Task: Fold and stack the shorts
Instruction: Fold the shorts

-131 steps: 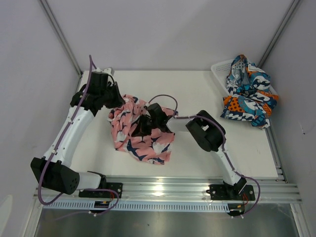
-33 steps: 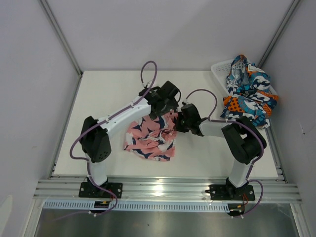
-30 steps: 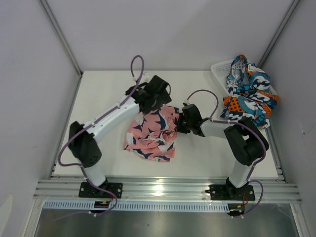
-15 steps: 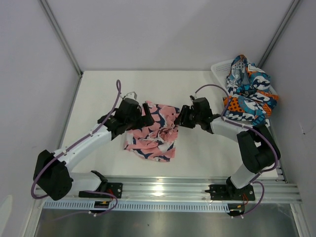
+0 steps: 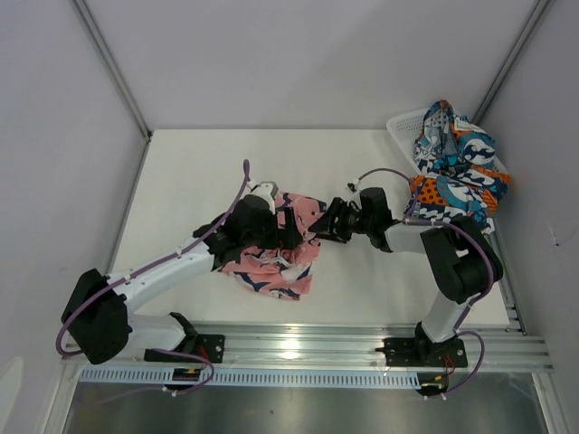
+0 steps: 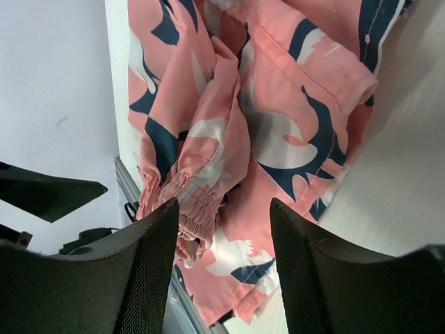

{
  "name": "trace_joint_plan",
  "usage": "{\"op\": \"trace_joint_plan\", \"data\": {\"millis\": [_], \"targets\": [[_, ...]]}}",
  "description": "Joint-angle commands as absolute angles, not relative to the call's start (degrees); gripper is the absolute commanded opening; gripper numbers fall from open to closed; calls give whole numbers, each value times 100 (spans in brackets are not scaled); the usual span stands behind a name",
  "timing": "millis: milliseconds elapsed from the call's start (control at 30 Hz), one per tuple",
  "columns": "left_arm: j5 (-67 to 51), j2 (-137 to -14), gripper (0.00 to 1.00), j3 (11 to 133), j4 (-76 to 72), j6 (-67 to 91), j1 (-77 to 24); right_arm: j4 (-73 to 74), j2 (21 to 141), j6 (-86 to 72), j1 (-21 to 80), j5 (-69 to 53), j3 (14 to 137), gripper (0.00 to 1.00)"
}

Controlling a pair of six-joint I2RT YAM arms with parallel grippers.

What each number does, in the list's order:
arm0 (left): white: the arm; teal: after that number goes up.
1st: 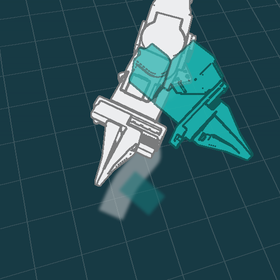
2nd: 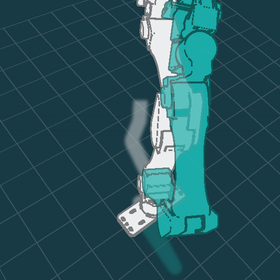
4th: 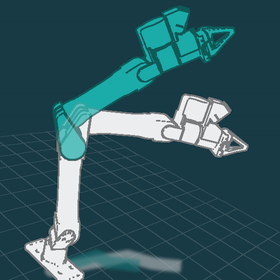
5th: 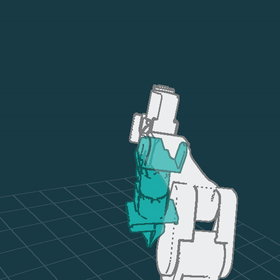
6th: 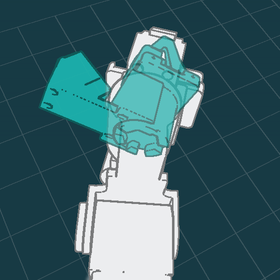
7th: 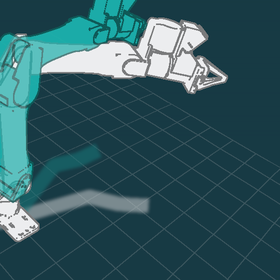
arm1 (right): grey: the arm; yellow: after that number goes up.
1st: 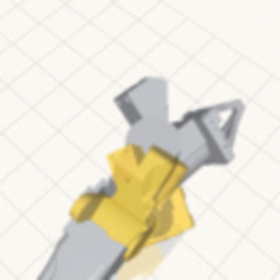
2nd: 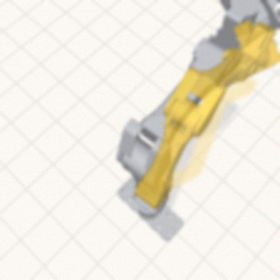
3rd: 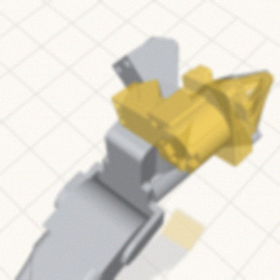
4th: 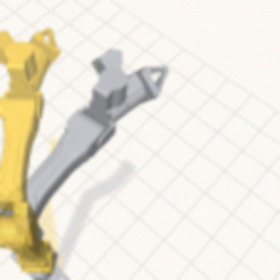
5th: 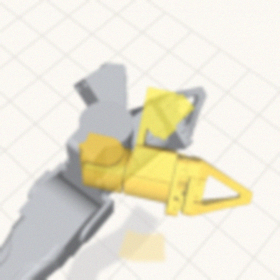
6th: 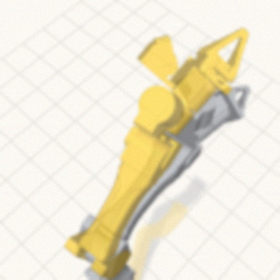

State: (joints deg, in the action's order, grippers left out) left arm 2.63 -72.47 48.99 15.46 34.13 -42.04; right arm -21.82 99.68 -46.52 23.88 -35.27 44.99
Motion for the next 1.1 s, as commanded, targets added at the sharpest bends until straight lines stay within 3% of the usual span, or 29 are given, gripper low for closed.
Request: {"op": "trace_joint_plan", "data": {"millis": [0, 100, 233, 267, 367, 500, 733, 1067], "targets": [[308, -7277, 99, 4695, 1020, 3269, -4271, -2953, 9932, -4992, 2329, -3859, 4333, 58], [290, -7286, 98, 4580, 853, 3252, -4271, -3216, 9914, -5202, 2224, -3893, 4167, 58], [299, -7260, 86, 4465, 738, 3243, -4271, -3428, 9888, -5335, 2188, -3920, 4078, 58], [281, -7260, 74, 4482, 756, 3217, -4263, -3454, 9879, -5361, 2188, -3920, 4069, 58], [281, -7216, 60, 4491, 782, 3191, -4263, -3603, 9888, -5484, 2180, -3929, 4025, 58], [299, -7233, 63, 4526, 817, 3112, -4263, -3525, 10019, -5458, 2250, -3938, 4113, 58], [369, -7435, 69, 4562, 949, 3024, -4315, -2156, 9932, -4528, 2522, -3130, 4446, 59], [1123, -8006, 67, 4816, 1125, 2997, -4860, -1064, 9993, -3788, 3006, -2250, 5018, 48]]}}
